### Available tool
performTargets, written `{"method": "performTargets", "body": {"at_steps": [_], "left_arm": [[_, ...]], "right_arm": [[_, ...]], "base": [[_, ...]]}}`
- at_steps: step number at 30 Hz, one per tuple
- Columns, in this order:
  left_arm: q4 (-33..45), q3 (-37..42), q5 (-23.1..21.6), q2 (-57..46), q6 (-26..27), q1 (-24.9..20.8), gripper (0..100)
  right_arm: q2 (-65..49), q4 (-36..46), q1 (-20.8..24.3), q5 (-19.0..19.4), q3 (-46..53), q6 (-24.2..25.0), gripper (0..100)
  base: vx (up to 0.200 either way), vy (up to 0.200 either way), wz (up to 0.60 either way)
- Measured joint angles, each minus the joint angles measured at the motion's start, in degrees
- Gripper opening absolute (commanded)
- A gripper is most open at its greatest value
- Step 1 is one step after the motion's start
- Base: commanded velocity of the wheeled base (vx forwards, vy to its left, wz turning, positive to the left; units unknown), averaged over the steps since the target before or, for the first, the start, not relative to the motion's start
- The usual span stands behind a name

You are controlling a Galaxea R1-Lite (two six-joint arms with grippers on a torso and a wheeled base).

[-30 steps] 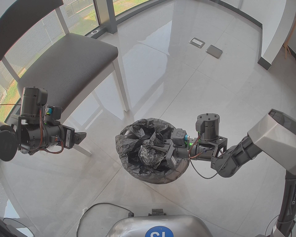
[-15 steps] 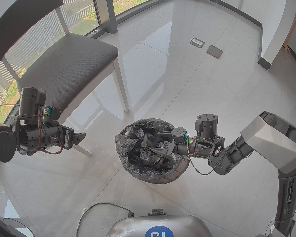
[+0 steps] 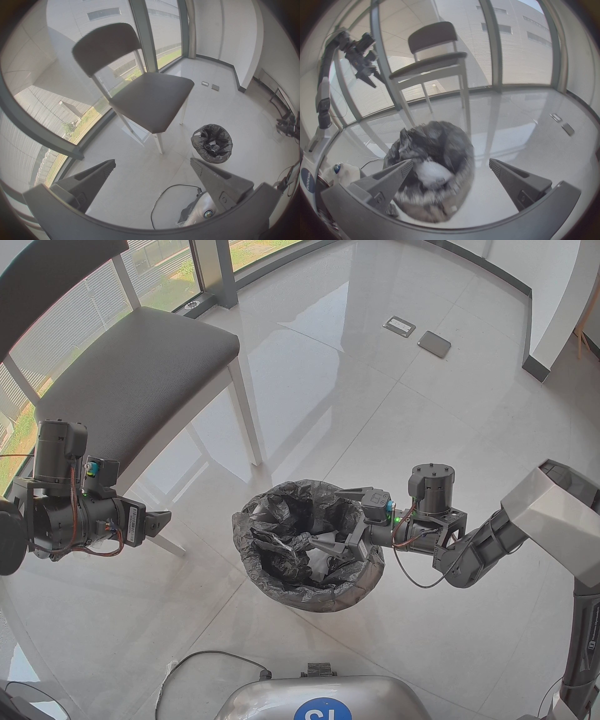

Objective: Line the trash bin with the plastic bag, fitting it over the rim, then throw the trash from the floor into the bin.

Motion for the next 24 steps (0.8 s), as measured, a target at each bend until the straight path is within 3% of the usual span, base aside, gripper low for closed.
{"method": "performTargets", "body": {"at_steps": [8,16,24], "left_arm": [[1.40,1.93,0.30,-2.19,-0.28,-1.10,100],[6.40,6.67,2.22,-8.27,-1.46,-4.27,100],[11.84,5.79,4.29,-15.81,-5.34,-5.49,100]], "right_arm": [[-3.72,0.20,-3.16,-0.35,3.67,0.35,100],[-13.42,0.71,-12.29,-1.97,18.85,4.46,100],[-27.78,0.66,-20.88,-3.72,32.39,9.47,100]], "base": [[0.000,0.000,0.00],[0.000,0.000,0.00],[0.000,0.000,0.00]]}}
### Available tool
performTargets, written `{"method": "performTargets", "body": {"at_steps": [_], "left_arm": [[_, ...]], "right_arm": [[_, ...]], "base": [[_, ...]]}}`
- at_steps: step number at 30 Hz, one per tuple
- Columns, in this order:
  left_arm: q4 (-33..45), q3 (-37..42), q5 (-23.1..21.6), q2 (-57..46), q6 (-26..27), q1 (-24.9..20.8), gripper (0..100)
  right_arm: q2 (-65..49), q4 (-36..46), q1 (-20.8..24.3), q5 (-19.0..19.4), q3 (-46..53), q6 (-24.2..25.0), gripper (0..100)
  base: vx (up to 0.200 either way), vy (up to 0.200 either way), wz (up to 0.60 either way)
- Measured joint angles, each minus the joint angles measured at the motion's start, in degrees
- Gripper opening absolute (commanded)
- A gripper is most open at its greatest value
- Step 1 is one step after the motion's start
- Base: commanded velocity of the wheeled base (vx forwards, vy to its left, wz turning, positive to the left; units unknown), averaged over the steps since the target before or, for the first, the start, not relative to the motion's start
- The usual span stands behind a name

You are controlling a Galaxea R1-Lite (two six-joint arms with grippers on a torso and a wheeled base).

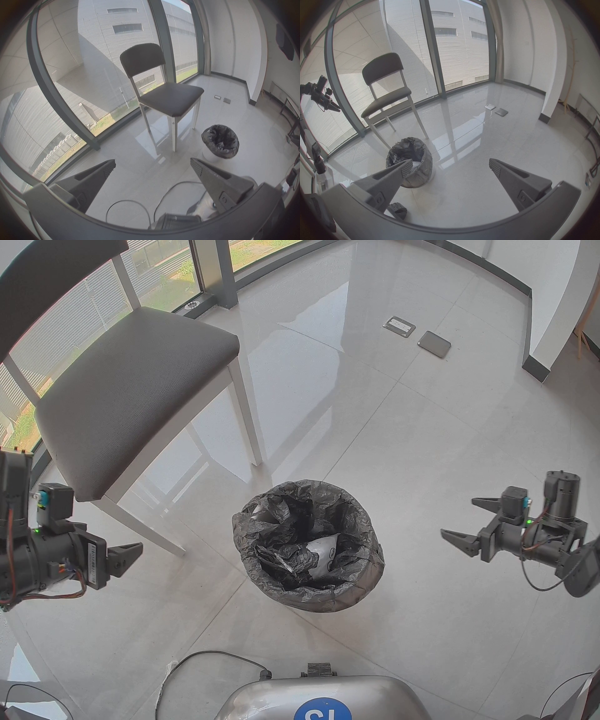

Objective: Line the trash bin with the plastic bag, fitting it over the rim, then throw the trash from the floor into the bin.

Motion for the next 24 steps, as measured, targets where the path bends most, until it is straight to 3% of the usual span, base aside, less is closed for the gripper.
{"method": "performTargets", "body": {"at_steps": [5,14,19,24], "left_arm": [[7.40,-3.10,3.78,-7.42,-1.10,-0.13,100],[21.53,-6.92,5.72,-22.31,-1.52,5.38,100],[27.00,-7.28,5.56,-31.27,-1.38,9.01,100],[32.06,-6.88,4.63,-40.12,-0.55,11.52,100]], "right_arm": [[-11.74,0.00,-2.82,-2.11,6.25,6.56,100],[-32.88,1.91,-5.81,-4.58,17.49,9.98,100],[-46.92,9.85,-7.88,-4.94,22.91,11.46,100],[-61.39,22.85,-8.79,-5.46,25.49,13.08,100]], "base": [[0.000,0.000,0.00],[0.000,0.000,0.00],[0.000,0.000,0.00],[0.000,0.000,0.00]]}}
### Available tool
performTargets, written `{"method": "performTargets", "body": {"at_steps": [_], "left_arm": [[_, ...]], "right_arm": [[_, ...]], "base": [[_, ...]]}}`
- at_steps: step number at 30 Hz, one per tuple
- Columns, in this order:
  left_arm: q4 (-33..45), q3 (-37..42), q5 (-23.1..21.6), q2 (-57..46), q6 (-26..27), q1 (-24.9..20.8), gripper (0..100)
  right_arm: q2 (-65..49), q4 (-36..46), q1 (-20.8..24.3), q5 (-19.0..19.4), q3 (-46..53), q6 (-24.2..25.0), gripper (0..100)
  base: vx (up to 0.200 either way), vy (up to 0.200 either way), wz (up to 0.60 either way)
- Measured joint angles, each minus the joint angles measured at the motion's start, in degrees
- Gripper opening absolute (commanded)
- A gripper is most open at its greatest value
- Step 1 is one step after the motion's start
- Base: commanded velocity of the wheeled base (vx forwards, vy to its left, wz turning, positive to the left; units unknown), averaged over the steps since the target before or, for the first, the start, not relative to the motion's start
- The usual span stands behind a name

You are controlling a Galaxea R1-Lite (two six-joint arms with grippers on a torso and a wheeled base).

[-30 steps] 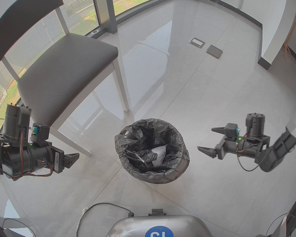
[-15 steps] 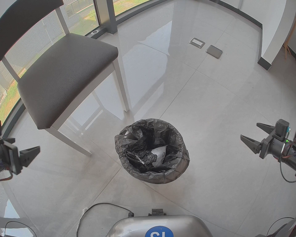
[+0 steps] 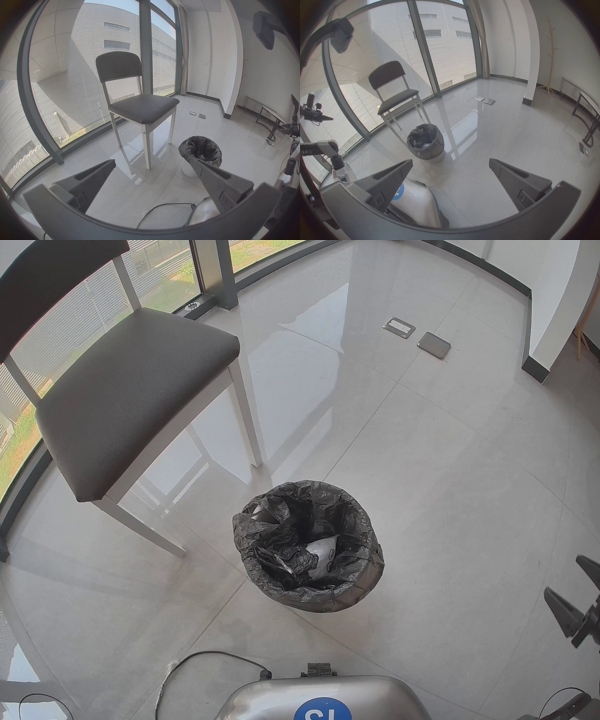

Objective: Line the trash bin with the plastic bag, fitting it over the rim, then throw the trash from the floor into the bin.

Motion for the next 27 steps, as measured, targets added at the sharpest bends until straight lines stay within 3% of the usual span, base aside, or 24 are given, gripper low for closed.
{"method": "performTargets", "body": {"at_steps": [6,11,14,20,27], "left_arm": [[13.25,0.30,-1.27,-14.60,0.66,5.13,100],[17.58,3.82,-1.58,-23.42,-0.20,7.89,100],[12.90,8.58,-1.71,-25.47,-0.50,8.44,100],[-7.07,21.50,-3.89,-27.06,-0.50,8.91,100],[-32.90,40.67,-13.12,-27.61,-0.20,9.24,100]], "right_arm": [[-19.37,19.52,0.20,-1.12,3.25,2.77,100],[-30.26,25.76,2.16,-1.52,4.90,3.57,100],[-33.65,25.51,2.43,-1.63,5.32,3.40,100],[-36.77,25.05,2.57,-1.80,5.55,2.40,100],[-38.69,24.42,2.57,-2.01,5.57,-0.60,100]], "base": [[0.000,0.000,0.00],[0.000,0.000,0.00],[0.000,0.000,0.00],[0.000,0.000,0.00],[0.000,0.000,0.00]]}}
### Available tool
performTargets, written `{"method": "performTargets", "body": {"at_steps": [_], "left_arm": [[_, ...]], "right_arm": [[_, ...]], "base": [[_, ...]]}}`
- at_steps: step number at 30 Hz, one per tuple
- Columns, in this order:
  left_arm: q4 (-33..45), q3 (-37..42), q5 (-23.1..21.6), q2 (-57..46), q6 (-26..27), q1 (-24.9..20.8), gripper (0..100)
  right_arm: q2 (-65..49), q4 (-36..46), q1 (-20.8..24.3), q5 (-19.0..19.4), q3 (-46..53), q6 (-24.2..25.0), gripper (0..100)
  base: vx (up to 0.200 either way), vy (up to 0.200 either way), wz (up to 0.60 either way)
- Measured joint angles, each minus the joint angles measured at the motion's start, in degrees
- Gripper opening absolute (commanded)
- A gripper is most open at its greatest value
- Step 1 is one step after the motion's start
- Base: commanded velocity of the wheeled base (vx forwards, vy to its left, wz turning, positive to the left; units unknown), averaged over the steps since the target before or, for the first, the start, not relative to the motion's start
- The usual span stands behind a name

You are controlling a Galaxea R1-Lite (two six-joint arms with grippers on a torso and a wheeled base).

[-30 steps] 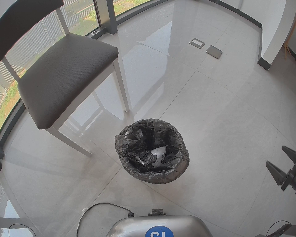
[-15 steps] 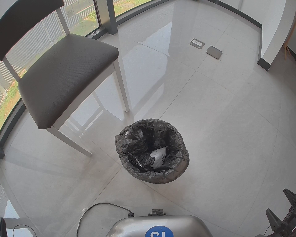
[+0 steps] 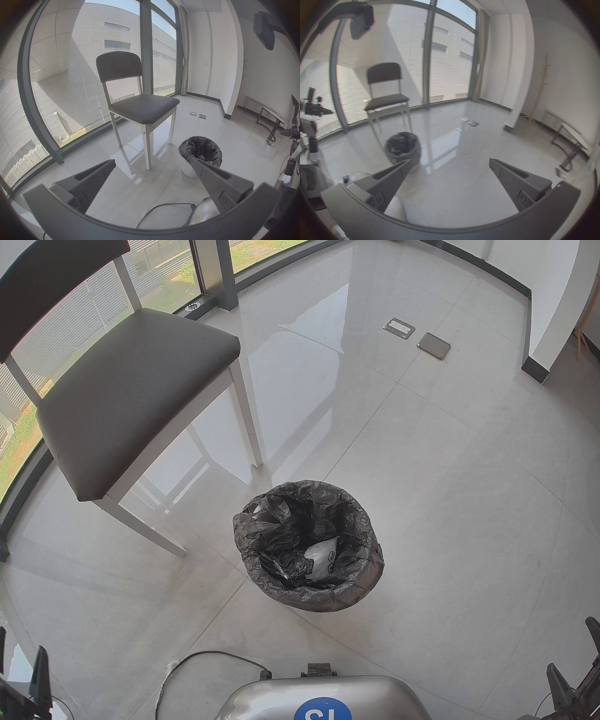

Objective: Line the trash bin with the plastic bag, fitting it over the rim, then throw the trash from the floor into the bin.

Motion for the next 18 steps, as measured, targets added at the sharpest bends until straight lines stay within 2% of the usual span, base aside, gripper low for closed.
{"method": "performTargets", "body": {"at_steps": [5,7,11,13,15,18], "left_arm": [[-8.28,8.31,-5.57,-0.11,0.63,0.27,100],[-8.74,9.40,-5.95,-0.11,0.52,0.29,100],[-9.05,10.23,-5.95,-0.13,0.30,0.34,100],[-9.22,10.33,-5.88,-0.13,0.22,0.34,100],[-9.29,10.39,-5.81,-0.13,0.16,0.34,100],[-9.40,10.47,-5.79,-0.13,0.09,0.34,100]], "right_arm": [[-0.57,-0.35,0.00,-1.68,0.00,-3.43,100],[-0.67,-0.40,0.02,-4.66,0.02,-4.58,100],[-0.80,-0.40,0.00,-14.98,0.02,-5.29,100],[-0.83,-0.38,0.00,-18.38,0.02,-4.63,100],[-0.83,-0.33,0.00,-20.38,0.02,-2.58,100],[-0.85,-0.07,0.00,-20.52,0.02,-0.56,100]], "base": [[0.000,0.000,0.00],[0.000,0.000,0.00],[0.000,0.000,0.00],[0.000,0.000,0.00],[0.000,0.000,0.00],[0.000,0.000,0.00]]}}
